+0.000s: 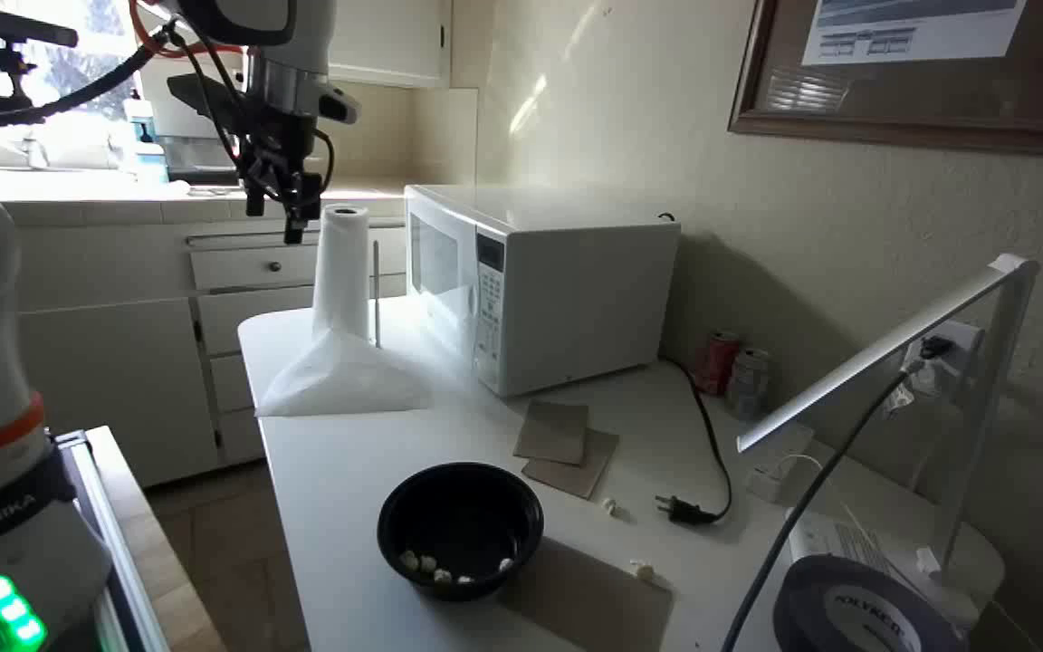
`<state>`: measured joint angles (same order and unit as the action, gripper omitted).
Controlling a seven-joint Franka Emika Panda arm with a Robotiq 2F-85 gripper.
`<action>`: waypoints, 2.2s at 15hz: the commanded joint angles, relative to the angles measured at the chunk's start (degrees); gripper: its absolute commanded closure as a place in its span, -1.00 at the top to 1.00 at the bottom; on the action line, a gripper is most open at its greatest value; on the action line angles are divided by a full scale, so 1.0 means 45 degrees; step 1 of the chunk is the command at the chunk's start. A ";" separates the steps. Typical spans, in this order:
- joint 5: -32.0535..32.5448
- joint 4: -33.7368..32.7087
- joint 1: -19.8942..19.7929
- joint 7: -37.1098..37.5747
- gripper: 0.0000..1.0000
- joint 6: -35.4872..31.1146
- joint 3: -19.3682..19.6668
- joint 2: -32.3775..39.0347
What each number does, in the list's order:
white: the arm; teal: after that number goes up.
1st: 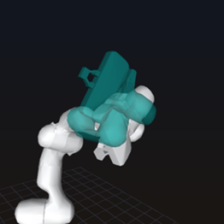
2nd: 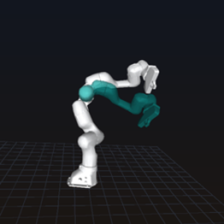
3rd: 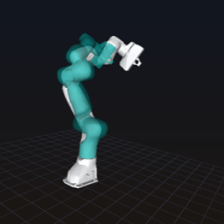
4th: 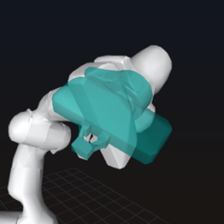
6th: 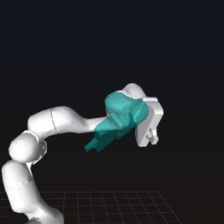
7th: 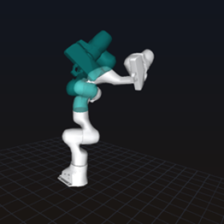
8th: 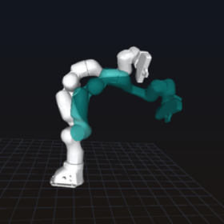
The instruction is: Tear one paper towel from the roll.
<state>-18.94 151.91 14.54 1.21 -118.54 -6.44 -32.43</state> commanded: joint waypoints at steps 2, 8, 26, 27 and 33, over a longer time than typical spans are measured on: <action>-0.0056 -0.0020 -0.0123 -0.0053 1.00 0.0047 -0.0105 -0.0008; -0.0172 -0.0125 -0.0007 -0.0654 1.00 -0.0189 0.0069 0.0400; -0.3927 -0.2439 -0.0390 -0.8743 1.00 -0.7712 -0.0959 0.9538; -0.4394 -0.2623 -0.0636 -0.9203 1.00 -0.7807 -0.1288 0.9805; -0.3813 -0.2581 -0.0988 -0.8695 1.00 -0.7670 -0.1570 0.9680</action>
<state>-37.00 140.26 12.45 -38.60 -152.92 -11.21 11.10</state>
